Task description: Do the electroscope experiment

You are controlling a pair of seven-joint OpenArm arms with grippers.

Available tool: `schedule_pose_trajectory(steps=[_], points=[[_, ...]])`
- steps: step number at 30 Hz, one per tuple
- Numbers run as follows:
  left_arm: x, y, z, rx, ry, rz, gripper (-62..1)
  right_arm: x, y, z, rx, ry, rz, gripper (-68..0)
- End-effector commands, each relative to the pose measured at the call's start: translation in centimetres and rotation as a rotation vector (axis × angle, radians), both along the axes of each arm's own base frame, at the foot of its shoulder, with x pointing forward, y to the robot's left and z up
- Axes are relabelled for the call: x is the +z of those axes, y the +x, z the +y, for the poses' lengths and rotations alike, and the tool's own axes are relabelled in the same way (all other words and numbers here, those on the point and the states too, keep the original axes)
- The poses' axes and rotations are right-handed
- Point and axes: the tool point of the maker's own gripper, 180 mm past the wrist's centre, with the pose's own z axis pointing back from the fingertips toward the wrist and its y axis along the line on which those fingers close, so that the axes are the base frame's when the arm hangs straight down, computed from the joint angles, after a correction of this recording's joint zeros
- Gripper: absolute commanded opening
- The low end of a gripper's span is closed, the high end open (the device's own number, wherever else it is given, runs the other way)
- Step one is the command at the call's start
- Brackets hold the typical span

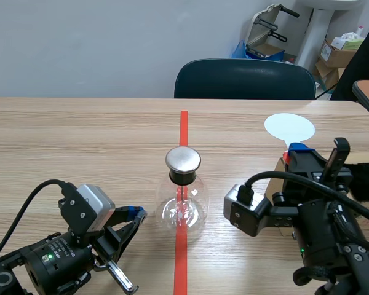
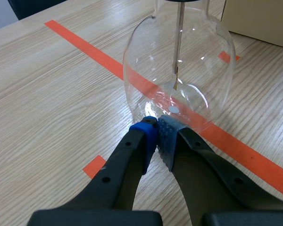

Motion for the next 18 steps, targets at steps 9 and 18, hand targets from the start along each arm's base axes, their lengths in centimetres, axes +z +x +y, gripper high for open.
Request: schedule_pose_trajectory(steps=[9,18], points=[[0.68,0.28,-0.24,0.004,-0.025,-0.017,-58.2,1.18,0.33,0.01,0.002,0.004,-0.039,-65.6],[0.68,0.28,-0.24,0.004,-0.025,-0.017,-58.2,1.13,0.31,0.48,0.028,0.003,-0.036,-65.6]])
